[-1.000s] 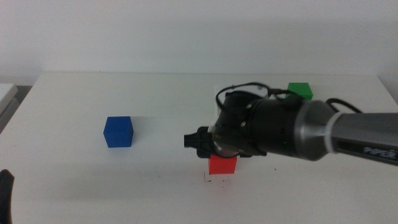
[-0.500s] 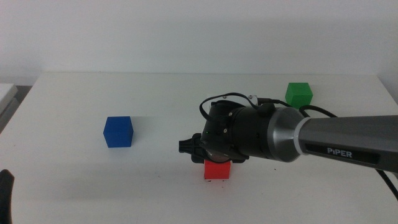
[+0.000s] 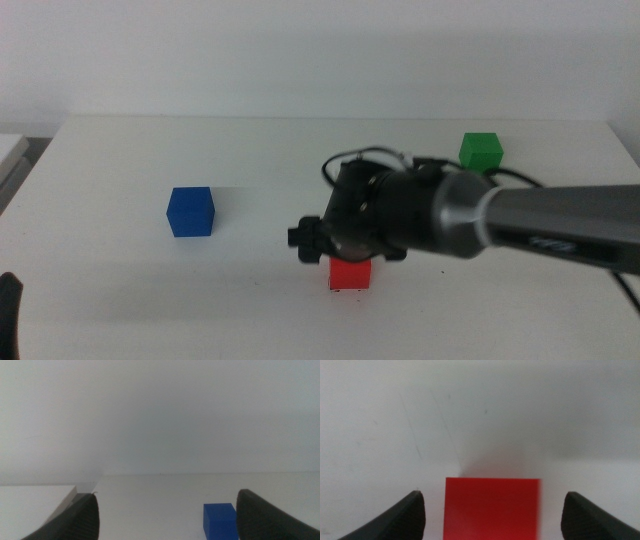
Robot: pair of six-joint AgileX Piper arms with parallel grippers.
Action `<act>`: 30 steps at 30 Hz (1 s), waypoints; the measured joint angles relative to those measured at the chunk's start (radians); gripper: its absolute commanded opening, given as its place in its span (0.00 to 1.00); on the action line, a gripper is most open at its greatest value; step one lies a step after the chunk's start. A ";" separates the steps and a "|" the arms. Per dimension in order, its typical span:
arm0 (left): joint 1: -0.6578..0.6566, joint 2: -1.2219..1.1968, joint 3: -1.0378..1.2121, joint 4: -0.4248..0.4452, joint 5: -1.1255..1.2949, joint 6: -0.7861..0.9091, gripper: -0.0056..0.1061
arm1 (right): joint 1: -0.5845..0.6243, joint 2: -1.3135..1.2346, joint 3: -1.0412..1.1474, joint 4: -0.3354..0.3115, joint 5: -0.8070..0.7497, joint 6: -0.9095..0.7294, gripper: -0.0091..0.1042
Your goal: Stack red cubes first, then green, then blue cubes in a specific spot.
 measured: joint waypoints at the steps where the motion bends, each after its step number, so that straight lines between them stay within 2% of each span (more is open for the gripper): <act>1: 0.000 0.000 0.000 0.000 0.000 0.000 0.89 | 0.000 -0.025 -0.002 0.000 0.018 -0.016 0.90; 3: 0.000 0.000 0.000 0.000 0.000 0.000 0.89 | -0.009 -0.089 -0.008 -0.008 0.054 -0.053 0.90; 5: 0.000 0.000 0.000 0.002 0.000 0.000 0.89 | -0.041 -0.170 -0.012 -0.009 0.076 -0.158 0.90; 7: 0.000 0.000 0.000 0.002 0.000 0.000 0.89 | -0.119 -0.254 -0.027 0.041 0.083 -0.333 0.90; 9: 0.000 0.000 0.000 0.002 0.000 0.000 0.89 | -0.240 -0.306 -0.045 0.131 0.089 -0.488 0.90; 13: 0.000 0.000 0.000 0.002 0.000 0.000 0.89 | -0.496 -0.311 -0.081 0.375 0.097 -0.756 0.90; 16: 0.000 0.000 0.000 0.002 0.000 0.000 0.89 | -0.621 -0.283 -0.102 0.492 0.074 -0.886 0.90; 18: 0.000 0.000 0.000 0.002 0.000 0.000 0.89 | -0.668 -0.260 -0.131 0.525 0.056 -0.950 0.90; 22: 0.000 0.000 0.000 0.002 0.000 0.000 0.89 | -0.708 -0.191 -0.219 0.549 0.053 -1.065 0.90; 30: 0.000 0.000 0.000 0.002 -0.002 0.000 0.89 | -0.708 0.034 -0.491 0.553 0.162 -1.115 0.90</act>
